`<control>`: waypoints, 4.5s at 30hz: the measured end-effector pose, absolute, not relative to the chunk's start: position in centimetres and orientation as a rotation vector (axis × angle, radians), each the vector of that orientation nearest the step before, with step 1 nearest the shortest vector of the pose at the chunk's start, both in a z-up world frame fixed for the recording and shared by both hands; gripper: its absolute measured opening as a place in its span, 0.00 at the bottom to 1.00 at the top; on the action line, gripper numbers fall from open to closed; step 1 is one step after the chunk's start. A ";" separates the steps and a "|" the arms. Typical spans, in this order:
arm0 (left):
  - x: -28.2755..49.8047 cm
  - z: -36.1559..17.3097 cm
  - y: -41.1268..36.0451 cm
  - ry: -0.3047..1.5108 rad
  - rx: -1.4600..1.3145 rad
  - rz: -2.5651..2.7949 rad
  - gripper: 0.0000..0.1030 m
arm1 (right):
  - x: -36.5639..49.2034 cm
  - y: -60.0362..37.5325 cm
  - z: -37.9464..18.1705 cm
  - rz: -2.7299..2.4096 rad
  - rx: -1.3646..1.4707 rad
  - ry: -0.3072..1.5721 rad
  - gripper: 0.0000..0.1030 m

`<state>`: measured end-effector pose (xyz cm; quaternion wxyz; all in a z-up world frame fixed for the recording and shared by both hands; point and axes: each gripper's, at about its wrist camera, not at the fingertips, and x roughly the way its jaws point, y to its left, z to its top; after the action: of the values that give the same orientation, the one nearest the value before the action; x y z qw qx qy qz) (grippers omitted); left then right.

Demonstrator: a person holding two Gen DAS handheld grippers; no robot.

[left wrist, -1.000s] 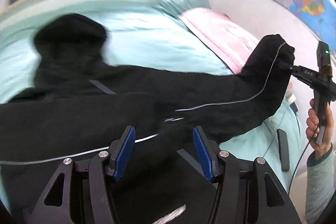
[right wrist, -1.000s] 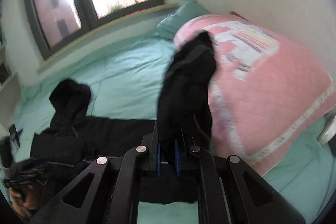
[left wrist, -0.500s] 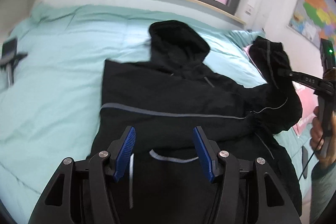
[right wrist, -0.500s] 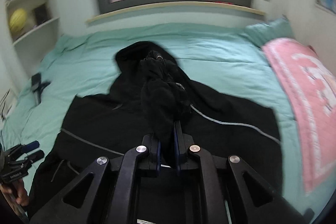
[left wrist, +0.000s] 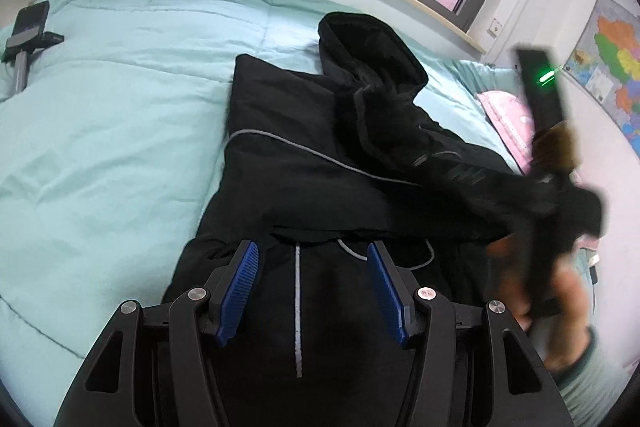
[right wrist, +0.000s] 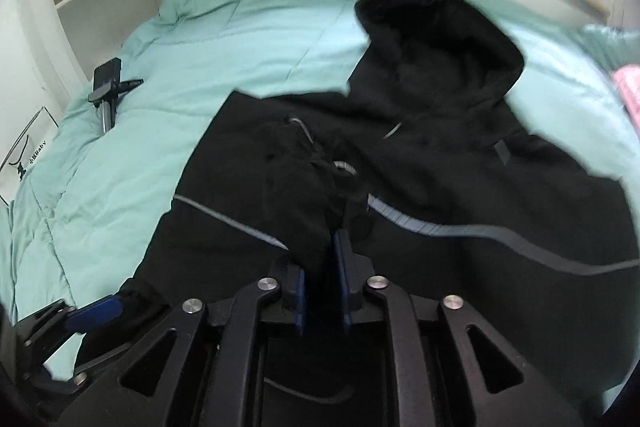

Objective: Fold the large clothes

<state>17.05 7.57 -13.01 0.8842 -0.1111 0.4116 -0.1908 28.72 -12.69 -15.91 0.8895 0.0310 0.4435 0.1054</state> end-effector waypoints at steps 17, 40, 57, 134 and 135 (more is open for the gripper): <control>29.0 -13.4 1.6 1.042 -0.327 -0.535 0.57 | 21.2 -26.0 -10.4 0.163 0.107 0.800 0.54; 27.3 -11.1 6.8 0.907 -0.196 -0.412 0.59 | 26.6 -32.5 -15.0 0.018 0.091 0.977 0.63; 32.0 -17.1 -3.5 0.968 0.036 -0.333 0.65 | 31.8 -32.7 -19.3 -0.005 0.077 0.974 0.85; 61.7 -11.5 -1.9 1.073 -0.319 -0.314 0.17 | 56.0 -43.5 -12.8 0.055 0.236 0.969 0.15; 62.0 -13.1 -2.3 1.128 -0.279 -0.303 0.17 | 56.3 -43.3 -14.0 0.044 0.231 0.997 0.15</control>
<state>61.98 -2.35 -13.05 0.8251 -0.1315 0.5306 -0.1426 56.34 -43.26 -13.97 0.8716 0.1104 0.4772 0.0209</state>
